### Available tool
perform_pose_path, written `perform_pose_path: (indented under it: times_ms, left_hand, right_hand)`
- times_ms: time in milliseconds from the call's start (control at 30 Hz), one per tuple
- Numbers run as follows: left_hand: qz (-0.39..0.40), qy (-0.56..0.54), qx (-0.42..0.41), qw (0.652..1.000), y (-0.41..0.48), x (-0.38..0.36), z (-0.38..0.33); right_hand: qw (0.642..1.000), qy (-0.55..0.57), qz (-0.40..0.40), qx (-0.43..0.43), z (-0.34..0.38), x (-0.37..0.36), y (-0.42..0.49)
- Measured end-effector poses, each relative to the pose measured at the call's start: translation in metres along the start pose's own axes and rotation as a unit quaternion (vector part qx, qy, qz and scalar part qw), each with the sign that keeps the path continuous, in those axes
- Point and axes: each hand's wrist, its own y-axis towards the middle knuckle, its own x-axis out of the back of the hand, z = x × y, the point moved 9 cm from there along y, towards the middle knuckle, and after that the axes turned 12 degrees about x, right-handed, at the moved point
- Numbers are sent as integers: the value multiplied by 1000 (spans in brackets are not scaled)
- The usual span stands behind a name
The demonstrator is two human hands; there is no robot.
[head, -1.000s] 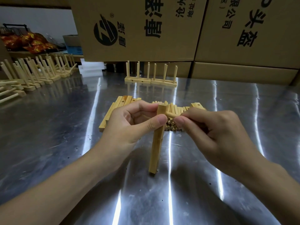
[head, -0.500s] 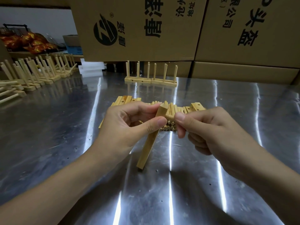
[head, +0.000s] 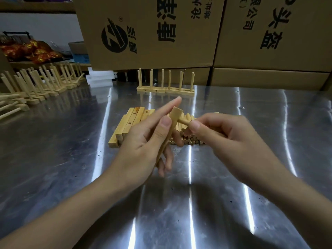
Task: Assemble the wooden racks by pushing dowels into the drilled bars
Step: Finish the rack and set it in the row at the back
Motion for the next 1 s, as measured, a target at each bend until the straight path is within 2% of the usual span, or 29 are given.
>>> perform_pose_path:
  times_ms: [67, 100, 167, 400, 467, 533, 667, 867, 933, 1000]
  left_hand:
    - [-2, 11, -1, 1000, -1, -4, 5]
    - [-4, 8, 0, 1000, -2, -5, 8]
    - [-11, 10, -1, 1000, -3, -6, 11]
    - [-55, 79, -21, 995, -7, -2, 7]
    - [-64, 116, -23, 991, -7, -1, 7]
    - [-65, 136, -18, 988, -7, -1, 9]
    - [-47, 104, -11, 993, -5, -1, 13]
    - [-44, 123, -27, 991, -5, -3, 8]
    - [-52, 136, -37, 989, -6, -3, 6]
    - [-62, 144, -44, 987, -5, -1, 2]
  right_hand:
    - [981, -178, -28, 75, 14, 5, -1]
    - [967, -233, -34, 93, 19, 4, -2]
    - [959, -259, -43, 105, 20, 2, -3]
    - [984, -154, -60, 69, 17, -2, -3]
    - [996, -69, -51, 9, 4, -4, -4]
    - [994, 61, -44, -83, -14, -10, -7]
    - [935, 281, -38, -213, -28, -29, -14]
    - [832, 443, -9, -335, -30, -43, -25]
    - [839, 435, 1, -326, -28, -43, -22]
    - [894, 354, 2, -275, -26, -34, -15]
